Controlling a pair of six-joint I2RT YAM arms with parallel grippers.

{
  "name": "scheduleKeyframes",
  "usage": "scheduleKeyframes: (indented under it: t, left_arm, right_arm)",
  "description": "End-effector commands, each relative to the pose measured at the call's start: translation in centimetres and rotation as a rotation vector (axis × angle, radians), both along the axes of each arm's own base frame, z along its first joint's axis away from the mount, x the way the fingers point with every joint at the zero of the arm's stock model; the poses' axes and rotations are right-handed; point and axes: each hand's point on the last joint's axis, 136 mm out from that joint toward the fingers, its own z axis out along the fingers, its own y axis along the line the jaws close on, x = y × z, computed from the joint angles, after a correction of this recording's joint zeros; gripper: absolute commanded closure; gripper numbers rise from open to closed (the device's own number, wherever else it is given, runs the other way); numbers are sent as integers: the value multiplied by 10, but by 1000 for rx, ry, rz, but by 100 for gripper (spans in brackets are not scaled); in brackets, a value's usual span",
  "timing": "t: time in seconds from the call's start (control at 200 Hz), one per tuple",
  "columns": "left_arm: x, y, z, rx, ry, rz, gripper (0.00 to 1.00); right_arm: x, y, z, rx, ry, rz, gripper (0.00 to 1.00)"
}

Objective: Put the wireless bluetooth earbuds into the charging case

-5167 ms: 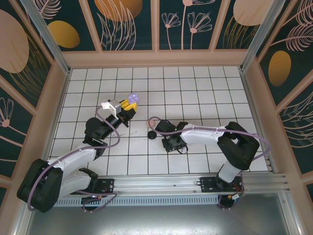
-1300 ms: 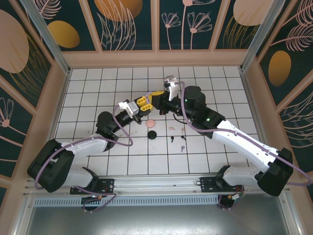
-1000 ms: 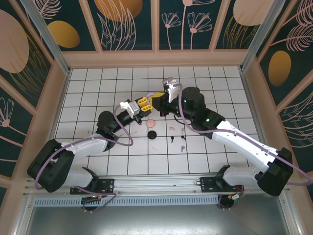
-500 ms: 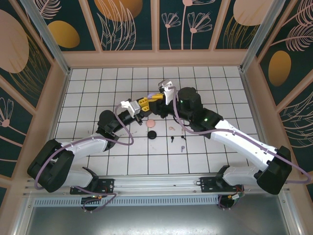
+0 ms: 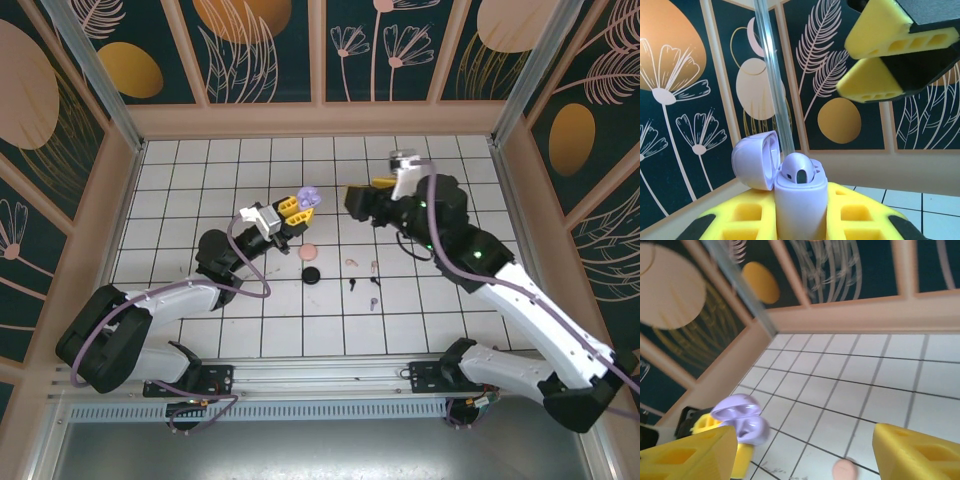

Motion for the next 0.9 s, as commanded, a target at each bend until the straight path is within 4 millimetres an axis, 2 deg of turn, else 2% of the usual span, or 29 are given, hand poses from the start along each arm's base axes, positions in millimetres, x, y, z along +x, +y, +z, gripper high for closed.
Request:
scheduleKeyframes:
  t: [0.0, 0.095, 0.225, 0.37, 0.581, 0.896]
  left_arm:
    - [-7, 3, 9, -39, -34, -1, 100]
    - [-7, 3, 6, -32, -30, -2, 100]
    - [-9, 4, 4, -28, -25, -2, 100]
    - [-11, 6, 4, -31, -24, -6, 100]
    - [-13, 7, 2, -31, -19, -8, 100]
    - [-15, 10, 0, -48, -12, -5, 100]
  right_arm:
    - [1, -33, -77, -82, 257, -166, 29]
    - [-8, -47, -135, -144, 417, -241, 32]
    - [-27, -63, -203, -193, 612, -329, 36]
    - [-51, -71, -260, -230, 762, -358, 41]
    - [-74, -70, -303, -274, 874, -363, 48]
    - [-83, -59, -327, -306, 950, -444, 56]
